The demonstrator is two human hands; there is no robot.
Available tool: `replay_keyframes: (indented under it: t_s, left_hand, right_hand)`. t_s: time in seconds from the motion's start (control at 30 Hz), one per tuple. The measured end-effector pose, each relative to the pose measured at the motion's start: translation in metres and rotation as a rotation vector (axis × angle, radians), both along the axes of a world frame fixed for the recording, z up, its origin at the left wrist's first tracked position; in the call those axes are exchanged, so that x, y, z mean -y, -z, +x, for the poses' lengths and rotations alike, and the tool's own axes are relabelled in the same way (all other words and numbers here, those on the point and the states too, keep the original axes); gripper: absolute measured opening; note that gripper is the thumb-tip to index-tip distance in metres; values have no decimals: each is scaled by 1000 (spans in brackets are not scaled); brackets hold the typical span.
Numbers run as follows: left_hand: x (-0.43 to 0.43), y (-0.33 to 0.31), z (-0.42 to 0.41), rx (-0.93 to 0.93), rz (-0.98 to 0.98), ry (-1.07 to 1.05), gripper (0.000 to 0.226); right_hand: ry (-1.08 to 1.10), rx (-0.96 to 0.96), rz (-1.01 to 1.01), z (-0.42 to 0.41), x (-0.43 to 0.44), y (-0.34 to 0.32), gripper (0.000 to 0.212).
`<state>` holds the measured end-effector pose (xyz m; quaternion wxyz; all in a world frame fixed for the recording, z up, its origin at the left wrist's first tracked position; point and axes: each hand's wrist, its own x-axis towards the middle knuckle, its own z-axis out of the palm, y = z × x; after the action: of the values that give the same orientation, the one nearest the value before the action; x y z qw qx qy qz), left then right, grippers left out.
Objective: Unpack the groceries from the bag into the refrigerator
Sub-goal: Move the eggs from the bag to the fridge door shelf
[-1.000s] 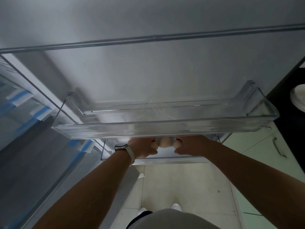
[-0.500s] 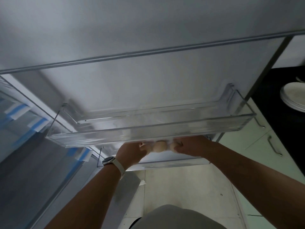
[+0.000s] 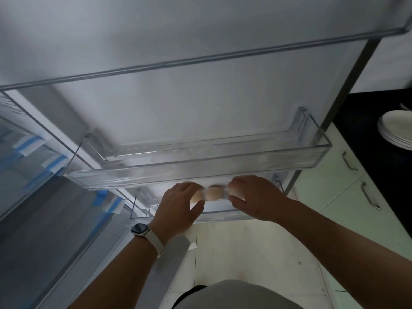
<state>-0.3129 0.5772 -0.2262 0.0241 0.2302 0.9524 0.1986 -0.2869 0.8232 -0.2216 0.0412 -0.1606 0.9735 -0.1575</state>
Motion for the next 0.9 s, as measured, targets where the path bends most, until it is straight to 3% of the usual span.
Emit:
replay_keyframes:
  t_s: [0.3, 0.53, 0.9]
  left_hand:
    - [-12, -5, 10, -63, -52, 192, 46]
    - [-2, -9, 1, -118, -7, 373, 48]
    - [9, 9, 3, -236, 92, 728, 48]
  right_hand:
    - [99, -18, 28, 25, 6, -5, 64]
    - [267, -59, 103, 58, 29, -11, 53]
    - [648, 75, 196, 142, 78, -13, 55]
